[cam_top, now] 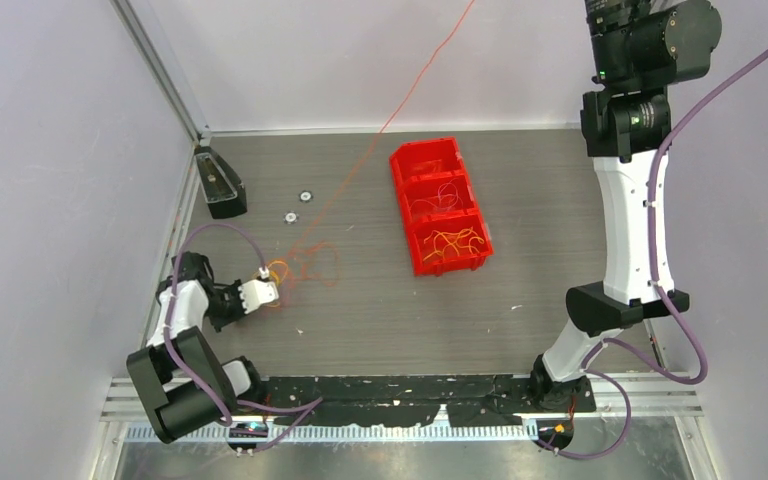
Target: Untangle the cables
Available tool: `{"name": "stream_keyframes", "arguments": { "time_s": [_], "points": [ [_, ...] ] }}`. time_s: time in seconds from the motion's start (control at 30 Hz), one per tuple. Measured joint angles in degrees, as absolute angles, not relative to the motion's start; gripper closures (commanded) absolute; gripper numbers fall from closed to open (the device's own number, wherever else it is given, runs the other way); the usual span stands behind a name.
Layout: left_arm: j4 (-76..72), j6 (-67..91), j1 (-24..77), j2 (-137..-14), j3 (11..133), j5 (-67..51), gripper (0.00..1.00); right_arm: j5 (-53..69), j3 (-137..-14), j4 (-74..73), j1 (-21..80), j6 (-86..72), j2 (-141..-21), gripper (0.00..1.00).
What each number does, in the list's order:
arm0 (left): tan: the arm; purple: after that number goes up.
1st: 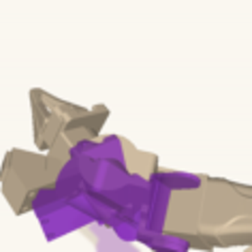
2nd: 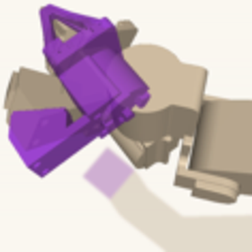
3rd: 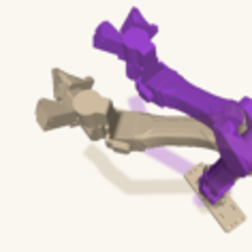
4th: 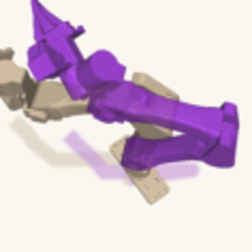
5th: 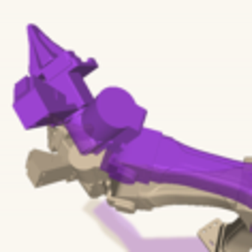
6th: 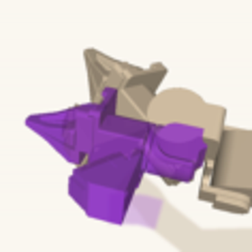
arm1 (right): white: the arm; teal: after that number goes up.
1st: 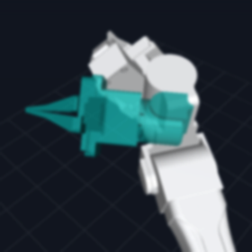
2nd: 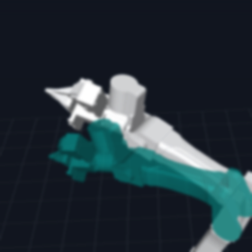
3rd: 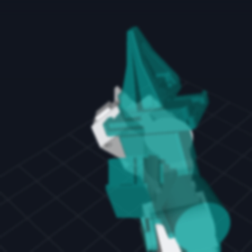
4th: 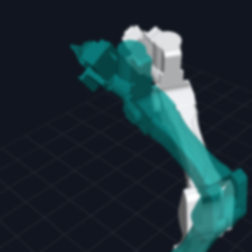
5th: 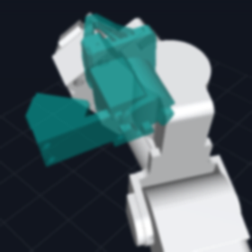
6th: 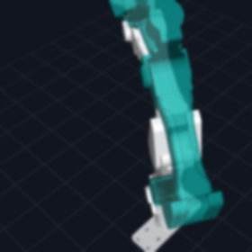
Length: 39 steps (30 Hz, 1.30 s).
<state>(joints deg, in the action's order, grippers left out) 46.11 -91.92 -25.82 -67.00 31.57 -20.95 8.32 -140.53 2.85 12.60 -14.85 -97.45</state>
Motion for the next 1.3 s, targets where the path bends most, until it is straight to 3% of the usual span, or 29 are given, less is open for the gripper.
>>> {"name": "stream_keyframes", "arguments": {
  "time_s": [0.3, 0.33, 0.63, 0.97, 1.3],
  "points": [
    [46.09, -93.82, -28.12, -67.66, 31.97, -20.47, 1.0, -0.38, -140.55, 5.48, 11.38, -7.57, -97.47, 0.95],
    [46.09, -94.02, -28.49, -67.66, 31.97, -20.36, 0.97, -0.89, -140.55, 5.85, 11.18, -6.92, -97.47, 0.95],
    [46.26, -93.41, -29.39, -66.46, 32.97, -21.63, 0.03, 0.56, -135.76, 7.27, 10.7, -5.41, -96.92, 0.95],
    [53.41, -85.82, -29.39, -57.56, 44.8, -29.28, 0.01, 3.49, -135.26, 7.44, 10.7, -3.6, -99.11, 0.95],
    [59.07, -81.49, -29.39, -47.31, 45.32, -38.22, 0.0, 8.12, -136.35, 9.19, 11.46, -7.73, -104.01, 0.95]
  ]
}}
